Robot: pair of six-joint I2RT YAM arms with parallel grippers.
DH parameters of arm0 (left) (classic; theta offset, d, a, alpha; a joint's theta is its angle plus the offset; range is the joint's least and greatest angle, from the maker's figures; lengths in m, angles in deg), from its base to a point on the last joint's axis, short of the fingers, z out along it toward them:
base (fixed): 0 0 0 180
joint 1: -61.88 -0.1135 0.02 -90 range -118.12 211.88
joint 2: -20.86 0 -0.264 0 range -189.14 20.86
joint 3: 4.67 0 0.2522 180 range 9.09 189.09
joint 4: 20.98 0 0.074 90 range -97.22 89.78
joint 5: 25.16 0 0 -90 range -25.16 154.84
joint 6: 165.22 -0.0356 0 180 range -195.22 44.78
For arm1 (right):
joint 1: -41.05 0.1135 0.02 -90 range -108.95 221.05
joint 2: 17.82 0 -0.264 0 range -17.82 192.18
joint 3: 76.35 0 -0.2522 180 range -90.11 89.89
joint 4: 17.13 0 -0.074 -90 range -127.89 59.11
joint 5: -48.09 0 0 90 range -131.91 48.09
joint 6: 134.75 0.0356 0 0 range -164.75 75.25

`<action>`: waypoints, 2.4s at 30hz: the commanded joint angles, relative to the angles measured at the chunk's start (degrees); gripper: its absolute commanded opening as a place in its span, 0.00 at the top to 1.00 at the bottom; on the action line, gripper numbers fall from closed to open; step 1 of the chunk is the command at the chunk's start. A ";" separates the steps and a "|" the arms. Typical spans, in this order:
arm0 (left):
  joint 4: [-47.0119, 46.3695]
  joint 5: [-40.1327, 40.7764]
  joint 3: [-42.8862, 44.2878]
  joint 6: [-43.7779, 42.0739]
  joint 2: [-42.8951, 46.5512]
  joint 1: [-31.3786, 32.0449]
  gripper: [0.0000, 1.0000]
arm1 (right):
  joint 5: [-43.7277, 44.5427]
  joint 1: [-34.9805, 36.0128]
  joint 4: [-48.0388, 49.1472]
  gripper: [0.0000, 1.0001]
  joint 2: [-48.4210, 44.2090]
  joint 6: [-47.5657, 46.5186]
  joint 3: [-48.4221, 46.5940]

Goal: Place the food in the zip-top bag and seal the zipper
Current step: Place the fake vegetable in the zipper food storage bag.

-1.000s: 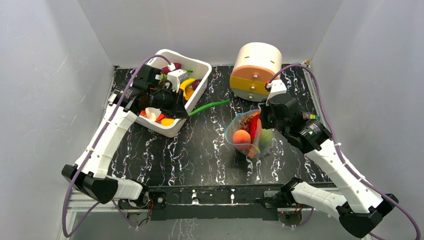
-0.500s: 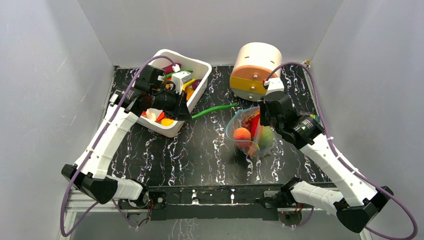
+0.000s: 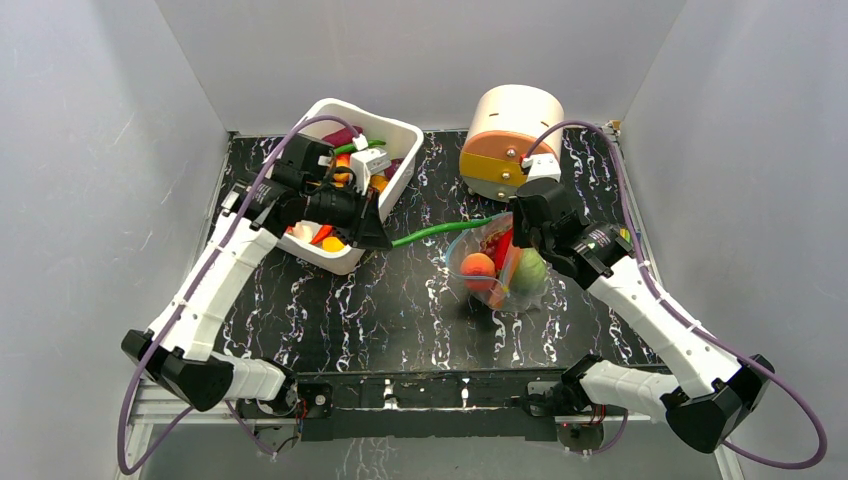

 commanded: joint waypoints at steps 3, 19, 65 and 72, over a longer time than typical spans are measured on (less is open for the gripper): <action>0.32 -1.70 -2.12 -0.05 0.10 0.42 1.00 | 2.01 0.30 4.60 1.00 -0.19 1.51 -4.55; -4.02 -1.14 -2.63 5.21 -4.93 0.46 1.00 | -15.65 0.27 8.23 1.00 -0.58 7.65 -6.53; -28.44 3.70 -8.27 26.86 -15.79 8.96 1.00 | -27.76 0.54 21.12 1.00 -2.84 25.28 2.84; -31.69 6.69 -9.99 27.66 -16.40 10.94 1.00 | -28.28 0.75 21.71 1.00 -3.00 26.41 3.04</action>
